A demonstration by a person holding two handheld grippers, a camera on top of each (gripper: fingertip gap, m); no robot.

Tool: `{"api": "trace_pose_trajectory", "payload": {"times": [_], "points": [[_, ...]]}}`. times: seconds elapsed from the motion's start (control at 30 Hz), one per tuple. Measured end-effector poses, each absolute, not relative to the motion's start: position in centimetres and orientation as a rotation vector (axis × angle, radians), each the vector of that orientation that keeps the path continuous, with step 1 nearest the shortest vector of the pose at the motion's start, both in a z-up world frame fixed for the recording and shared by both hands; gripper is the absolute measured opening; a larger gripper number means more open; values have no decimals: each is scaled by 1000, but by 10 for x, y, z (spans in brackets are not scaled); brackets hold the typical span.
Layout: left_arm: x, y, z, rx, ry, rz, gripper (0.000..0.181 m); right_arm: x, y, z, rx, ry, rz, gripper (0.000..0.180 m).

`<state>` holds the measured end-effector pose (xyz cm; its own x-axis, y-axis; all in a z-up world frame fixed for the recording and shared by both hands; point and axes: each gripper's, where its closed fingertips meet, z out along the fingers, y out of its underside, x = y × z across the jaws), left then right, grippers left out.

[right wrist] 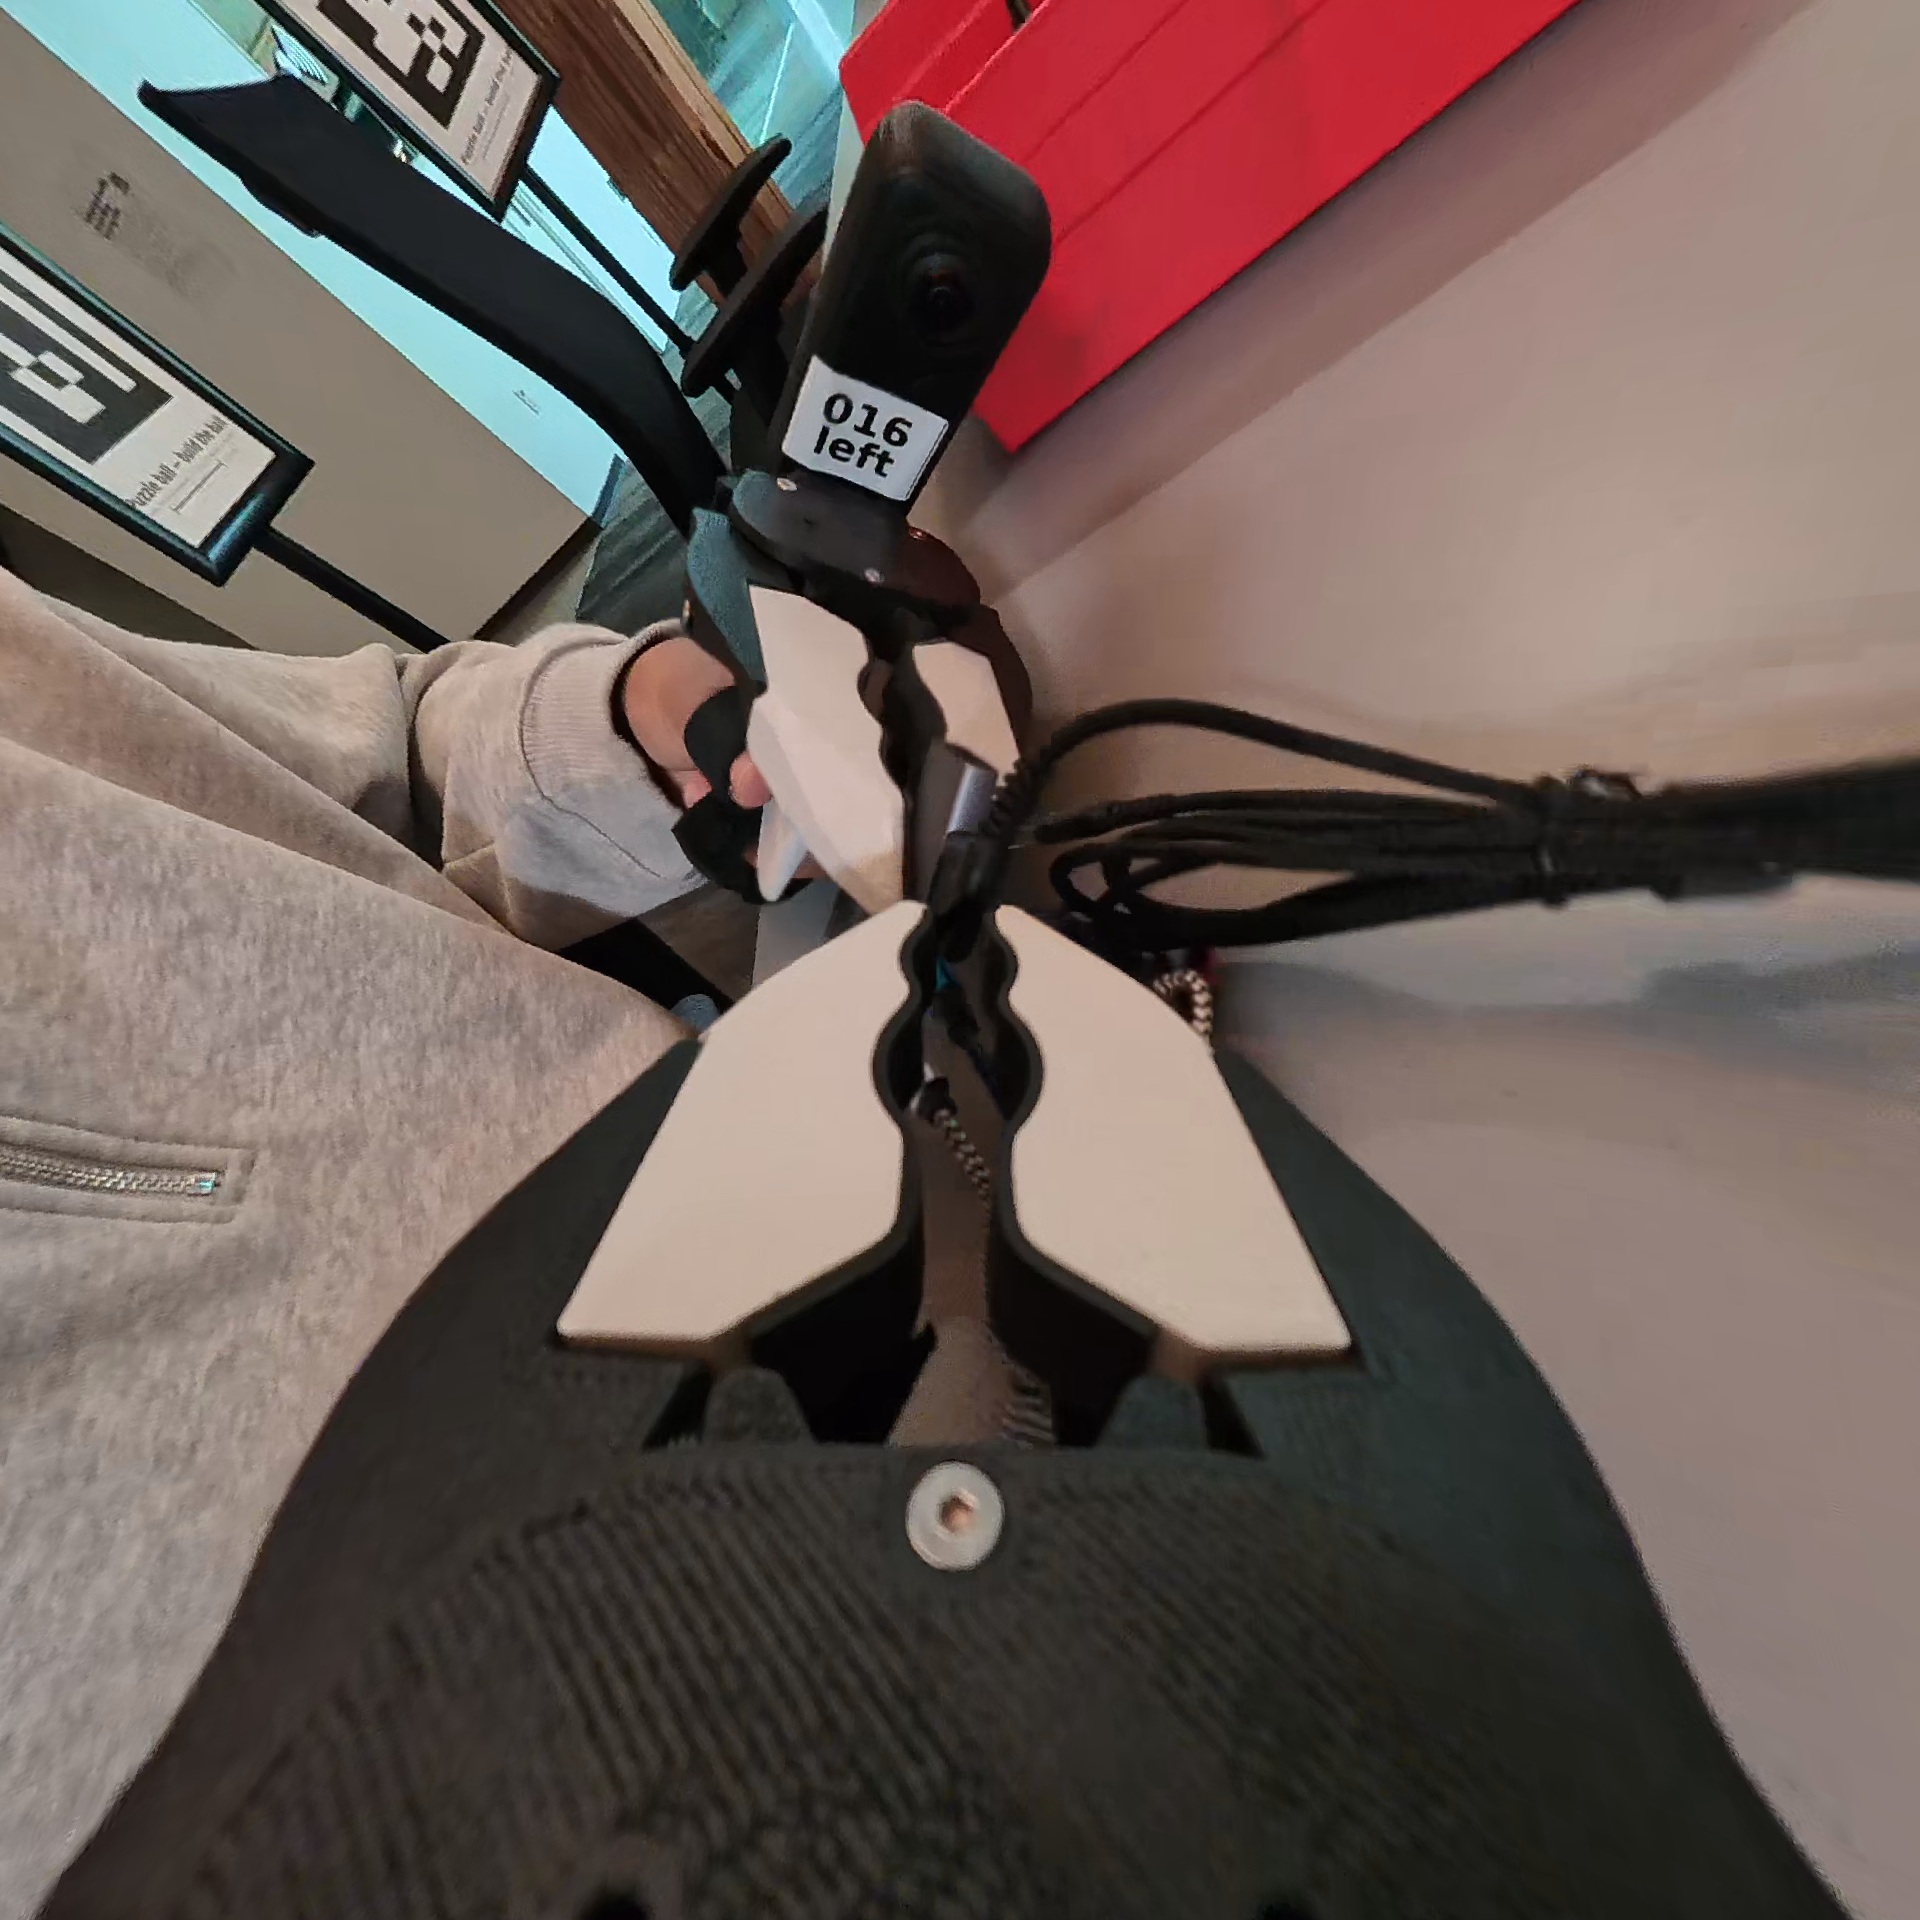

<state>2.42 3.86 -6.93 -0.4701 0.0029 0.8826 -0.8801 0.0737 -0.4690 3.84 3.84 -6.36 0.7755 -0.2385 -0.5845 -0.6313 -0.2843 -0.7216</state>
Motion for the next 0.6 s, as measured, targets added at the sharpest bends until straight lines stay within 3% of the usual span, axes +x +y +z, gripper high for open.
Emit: {"api": "trace_pose_trajectory", "payload": {"times": [0.6], "points": [[36,45,-66,943,-1562,1560,10,41,36,-52,-1840,689,399,0]]}}
